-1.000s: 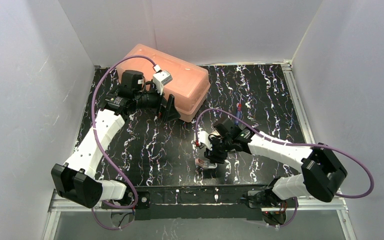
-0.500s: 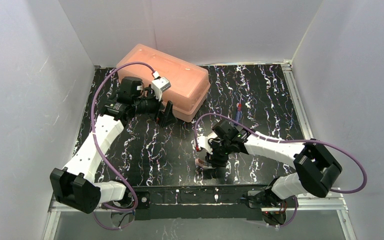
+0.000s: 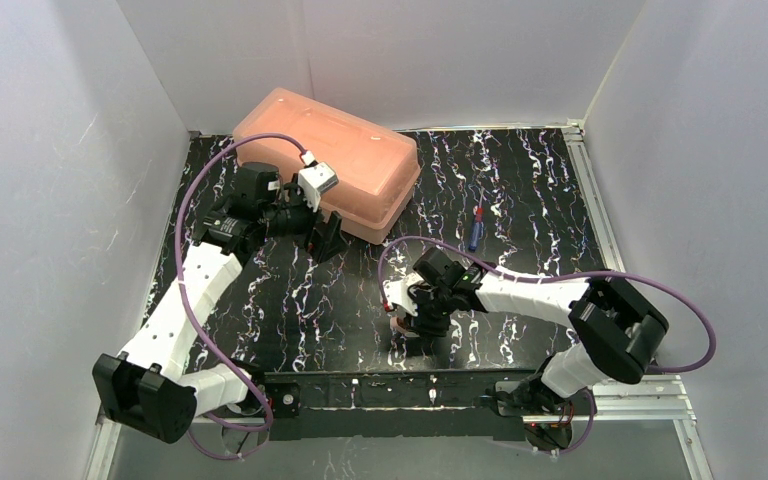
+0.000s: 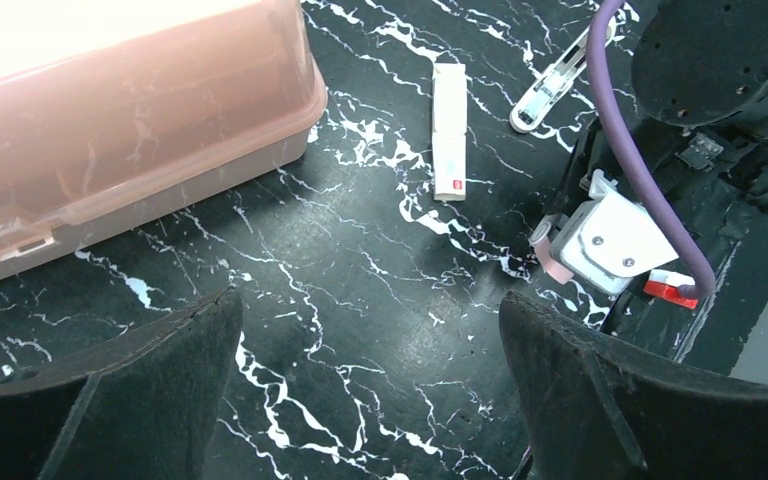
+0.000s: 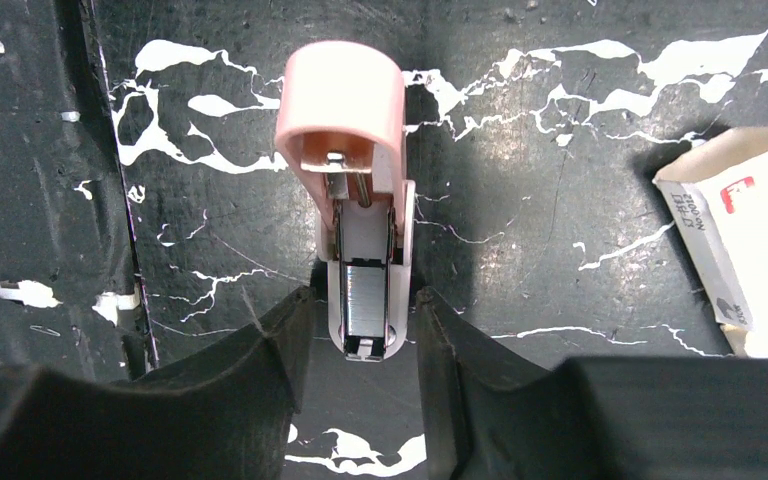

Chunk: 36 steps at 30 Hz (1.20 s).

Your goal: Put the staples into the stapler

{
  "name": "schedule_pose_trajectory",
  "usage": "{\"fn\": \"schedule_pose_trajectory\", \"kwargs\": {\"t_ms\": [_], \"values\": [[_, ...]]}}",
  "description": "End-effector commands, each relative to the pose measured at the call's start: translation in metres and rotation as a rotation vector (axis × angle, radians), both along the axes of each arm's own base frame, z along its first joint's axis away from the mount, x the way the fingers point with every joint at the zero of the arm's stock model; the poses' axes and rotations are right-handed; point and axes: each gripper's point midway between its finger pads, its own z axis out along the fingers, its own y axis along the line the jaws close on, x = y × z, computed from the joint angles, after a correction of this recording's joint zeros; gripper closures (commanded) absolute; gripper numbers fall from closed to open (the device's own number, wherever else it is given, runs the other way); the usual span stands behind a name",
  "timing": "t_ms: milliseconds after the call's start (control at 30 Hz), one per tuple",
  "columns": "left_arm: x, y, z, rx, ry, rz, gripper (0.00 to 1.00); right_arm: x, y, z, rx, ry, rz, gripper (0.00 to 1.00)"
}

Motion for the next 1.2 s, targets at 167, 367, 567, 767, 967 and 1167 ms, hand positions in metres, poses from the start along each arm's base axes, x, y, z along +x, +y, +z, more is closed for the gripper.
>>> {"fn": "schedule_pose_trajectory", "kwargs": {"t_ms": [167,367,567,767,967,1167], "values": [[0.001,0.026,-0.017,0.106,0.006,0.113,0.02,0.023,0.023,-0.001,0.019,-0.063,-0.053,0.75],[0.002,0.041,-0.021,0.147,-0.017,0.162,0.01,0.04,0.04,0.001,0.043,-0.104,-0.056,0.79],[-0.001,0.055,-0.029,0.178,-0.02,0.201,0.02,0.058,0.054,0.003,0.053,-0.15,-0.042,0.78],[-0.001,0.076,-0.044,0.24,-0.017,0.264,0.04,0.076,0.059,0.006,0.072,-0.16,-0.039,0.74],[-0.003,0.088,-0.049,0.256,-0.041,0.294,0.02,0.074,0.059,0.011,0.083,-0.128,-0.004,0.64],[-0.006,0.087,-0.054,0.238,-0.099,0.262,0.01,0.062,0.053,0.026,0.101,-0.098,0.019,0.43]]}}
